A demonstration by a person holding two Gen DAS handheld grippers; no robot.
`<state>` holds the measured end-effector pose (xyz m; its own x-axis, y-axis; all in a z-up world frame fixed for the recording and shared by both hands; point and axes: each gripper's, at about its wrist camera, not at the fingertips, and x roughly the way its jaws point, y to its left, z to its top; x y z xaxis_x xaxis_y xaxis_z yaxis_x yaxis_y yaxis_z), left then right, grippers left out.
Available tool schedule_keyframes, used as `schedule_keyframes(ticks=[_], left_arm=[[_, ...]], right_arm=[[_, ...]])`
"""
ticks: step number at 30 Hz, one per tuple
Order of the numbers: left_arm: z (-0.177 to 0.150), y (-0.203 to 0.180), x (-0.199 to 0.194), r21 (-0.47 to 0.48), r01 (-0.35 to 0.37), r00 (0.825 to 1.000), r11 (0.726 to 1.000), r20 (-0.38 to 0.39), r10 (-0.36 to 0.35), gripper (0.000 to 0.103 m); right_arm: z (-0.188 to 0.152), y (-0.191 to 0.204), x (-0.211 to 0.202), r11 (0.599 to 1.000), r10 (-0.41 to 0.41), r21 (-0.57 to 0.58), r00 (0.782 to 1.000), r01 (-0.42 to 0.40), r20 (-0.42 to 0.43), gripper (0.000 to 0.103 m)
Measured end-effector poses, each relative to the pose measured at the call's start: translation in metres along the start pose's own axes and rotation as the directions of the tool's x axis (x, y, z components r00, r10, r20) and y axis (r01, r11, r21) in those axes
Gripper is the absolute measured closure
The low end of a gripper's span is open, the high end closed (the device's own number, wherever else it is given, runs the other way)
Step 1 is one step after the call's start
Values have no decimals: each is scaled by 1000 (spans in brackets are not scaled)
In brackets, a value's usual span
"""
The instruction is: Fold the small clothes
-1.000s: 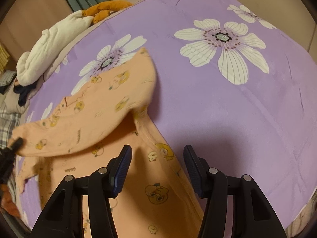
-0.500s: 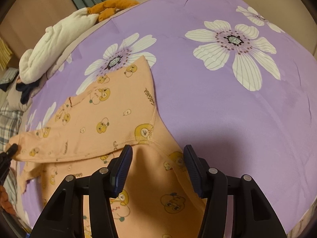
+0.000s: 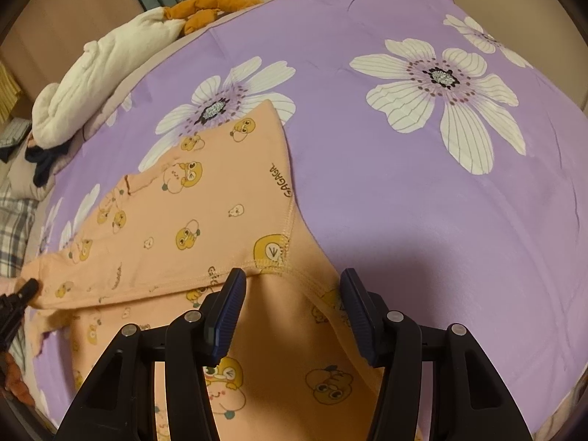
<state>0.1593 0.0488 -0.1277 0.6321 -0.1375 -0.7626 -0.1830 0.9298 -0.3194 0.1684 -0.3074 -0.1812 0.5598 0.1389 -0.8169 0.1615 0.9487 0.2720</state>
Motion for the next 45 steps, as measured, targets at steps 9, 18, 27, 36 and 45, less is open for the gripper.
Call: schedule_keyframes(ticks=[9,18,27,36,45], left_arm=[[-8,9,14,2,-24,999,1000,-36,24,97],[-19,22,28,-14,-52,994,999,-94,51,93],[-26,29,36,-26,-53,992,998,-113,50,90],[-28,37,41,-66,-37,992,997,-126,28,88],[-30,40,41,-78,-20,990,997,-142,9,82]], right_arm=[[-1,0,3,1000,0,5,1000,0,-6,47],[0,1,4,1000,-5,6,1000,5,-11,47],[0,-1,7,1000,-10,7,1000,10,-14,47],[-1,1,10,999,-35,-5,999,35,-13,47],[-2,7,11,997,-74,-27,997,73,-10,47]])
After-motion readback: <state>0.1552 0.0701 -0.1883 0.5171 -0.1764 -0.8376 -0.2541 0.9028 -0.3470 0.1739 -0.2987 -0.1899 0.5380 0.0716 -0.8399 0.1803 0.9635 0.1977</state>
